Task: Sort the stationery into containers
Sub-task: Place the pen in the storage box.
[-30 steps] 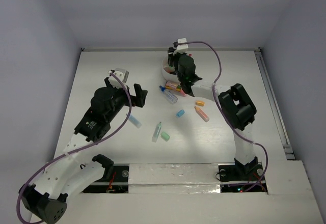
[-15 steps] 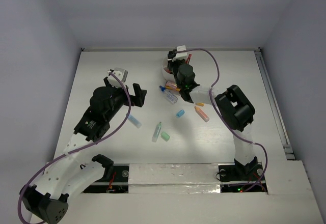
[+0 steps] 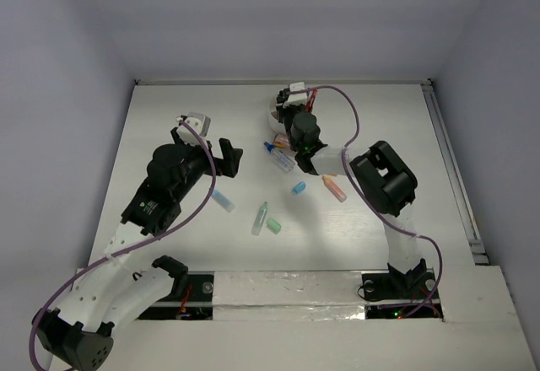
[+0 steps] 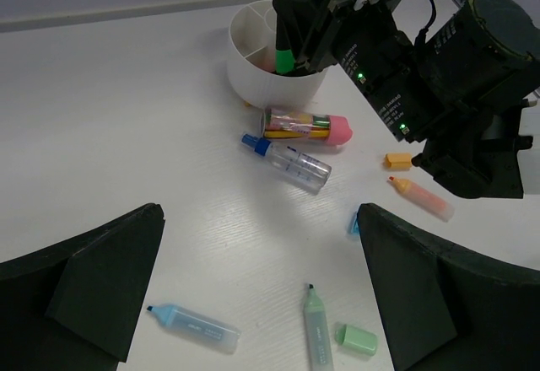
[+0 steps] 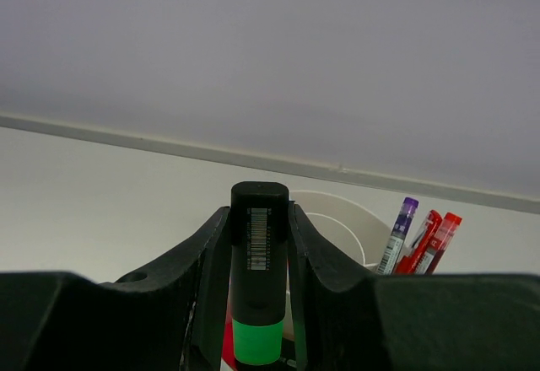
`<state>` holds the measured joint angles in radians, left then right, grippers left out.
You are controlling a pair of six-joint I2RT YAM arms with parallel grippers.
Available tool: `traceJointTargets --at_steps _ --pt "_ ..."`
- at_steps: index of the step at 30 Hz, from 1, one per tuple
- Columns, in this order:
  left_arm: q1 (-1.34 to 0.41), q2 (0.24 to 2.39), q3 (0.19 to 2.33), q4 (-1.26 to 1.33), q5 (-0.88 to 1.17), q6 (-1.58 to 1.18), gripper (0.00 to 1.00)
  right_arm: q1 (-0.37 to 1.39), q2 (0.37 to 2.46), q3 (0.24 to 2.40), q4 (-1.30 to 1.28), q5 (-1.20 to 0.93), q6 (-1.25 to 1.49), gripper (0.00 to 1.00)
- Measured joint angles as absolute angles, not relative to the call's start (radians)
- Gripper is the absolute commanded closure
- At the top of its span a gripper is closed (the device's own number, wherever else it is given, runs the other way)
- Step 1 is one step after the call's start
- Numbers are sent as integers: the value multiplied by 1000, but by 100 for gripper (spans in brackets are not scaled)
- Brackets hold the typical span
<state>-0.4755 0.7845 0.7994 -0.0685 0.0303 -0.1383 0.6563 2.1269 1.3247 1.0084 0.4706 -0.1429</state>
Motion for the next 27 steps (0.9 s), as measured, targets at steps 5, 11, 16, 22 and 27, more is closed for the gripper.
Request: traceJointTargets --at_steps 5,11,16,22,27 --pt "-476 780 799 -68 33 -138 1 656 2136 1325 1011 482 -143 100" --pt "-476 778 799 -68 37 -139 1 662 2136 1306 1026 495 -139 98" --pt "-471 775 799 -68 46 -139 1 667 2136 1244 1042 506 -136 83" --pt "-469 775 799 -68 49 -139 1 667 2119 1186 1041 514 -123 62" --pt "-469 775 799 -68 55 -139 1 668 2057 1153 1010 515 -92 35"
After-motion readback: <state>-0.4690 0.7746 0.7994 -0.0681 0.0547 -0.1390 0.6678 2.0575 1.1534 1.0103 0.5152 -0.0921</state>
